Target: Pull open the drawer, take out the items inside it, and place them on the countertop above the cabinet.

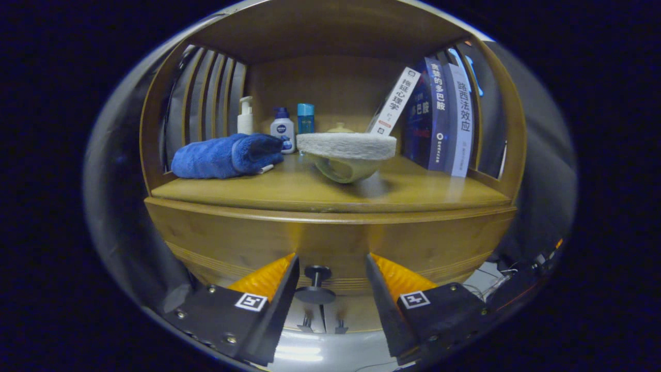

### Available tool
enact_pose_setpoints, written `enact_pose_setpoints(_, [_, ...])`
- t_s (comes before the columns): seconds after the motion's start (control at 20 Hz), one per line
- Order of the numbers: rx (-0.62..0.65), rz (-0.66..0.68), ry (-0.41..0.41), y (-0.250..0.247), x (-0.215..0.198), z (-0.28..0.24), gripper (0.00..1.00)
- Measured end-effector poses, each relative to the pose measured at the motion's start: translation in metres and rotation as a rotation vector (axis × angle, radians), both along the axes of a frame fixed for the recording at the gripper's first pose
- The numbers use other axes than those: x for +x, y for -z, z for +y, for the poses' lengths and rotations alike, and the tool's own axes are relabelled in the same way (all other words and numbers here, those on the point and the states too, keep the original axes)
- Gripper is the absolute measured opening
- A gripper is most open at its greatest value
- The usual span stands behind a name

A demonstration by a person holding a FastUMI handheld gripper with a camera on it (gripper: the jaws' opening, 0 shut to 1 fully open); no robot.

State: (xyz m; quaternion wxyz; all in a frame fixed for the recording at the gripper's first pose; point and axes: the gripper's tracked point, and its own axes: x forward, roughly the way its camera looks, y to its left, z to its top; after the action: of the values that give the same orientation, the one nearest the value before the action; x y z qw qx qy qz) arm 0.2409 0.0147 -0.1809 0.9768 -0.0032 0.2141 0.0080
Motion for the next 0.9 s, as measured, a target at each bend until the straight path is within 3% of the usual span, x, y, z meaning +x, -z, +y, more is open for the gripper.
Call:
enact_pose_setpoints(0.1, [0.041,-0.006,-0.027,-0.001,-0.003,0.009,0.79])
enact_pose_setpoints(0.3, [0.018,-0.126,-0.051,-0.065,-0.027,0.006,0.79])
enact_pose_setpoints(0.55, [-0.012,-0.257,-0.035,-0.153,-0.083,-0.002,0.79])
enact_pose_setpoints(0.9, [-0.049,-0.384,0.022,-0.212,-0.129,-0.023,0.79])
